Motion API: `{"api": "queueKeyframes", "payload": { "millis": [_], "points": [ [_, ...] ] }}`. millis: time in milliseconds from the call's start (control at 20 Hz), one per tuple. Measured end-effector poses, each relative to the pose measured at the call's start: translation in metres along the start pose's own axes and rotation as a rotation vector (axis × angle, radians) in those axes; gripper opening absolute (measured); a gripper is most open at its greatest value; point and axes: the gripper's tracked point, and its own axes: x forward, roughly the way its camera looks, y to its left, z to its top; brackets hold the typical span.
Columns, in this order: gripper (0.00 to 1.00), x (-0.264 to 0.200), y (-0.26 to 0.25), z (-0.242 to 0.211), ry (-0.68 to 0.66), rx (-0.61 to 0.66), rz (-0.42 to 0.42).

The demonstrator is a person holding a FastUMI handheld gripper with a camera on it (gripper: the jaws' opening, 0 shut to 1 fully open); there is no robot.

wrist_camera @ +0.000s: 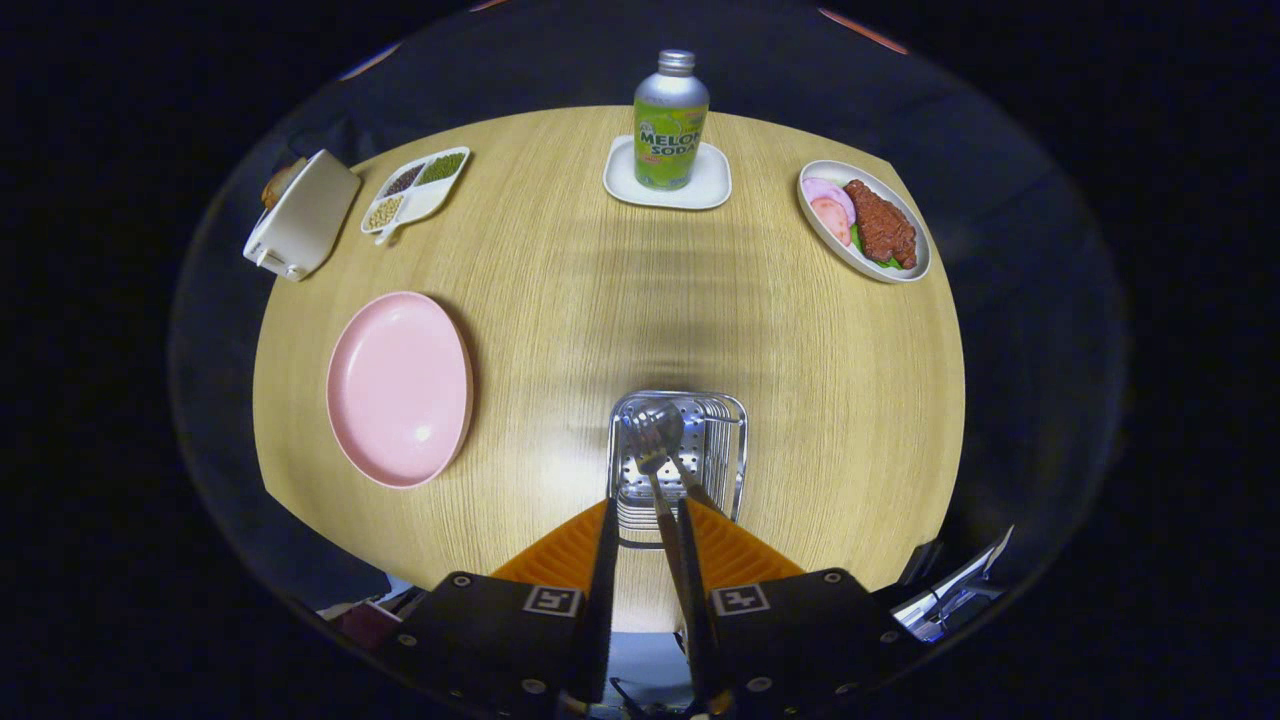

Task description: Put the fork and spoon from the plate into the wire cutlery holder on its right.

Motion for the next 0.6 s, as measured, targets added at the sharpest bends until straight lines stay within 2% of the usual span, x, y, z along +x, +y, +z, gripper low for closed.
{"api": "queueKeyframes", "payload": {
  "millis": [100,150,250,400,600],
  "points": [
    [0.59,-0.019,0.001,0.015,-0.093,0.005,0.008],
    [0.79,-0.032,0.007,0.023,-0.142,0.010,0.026],
    [0.99,-0.063,0.024,0.037,-0.247,0.021,0.076],
    [0.99,-0.112,0.032,0.058,-0.431,0.039,0.101],
    [0.99,-0.184,0.025,0.075,-0.667,0.023,0.063]
  ]
}}
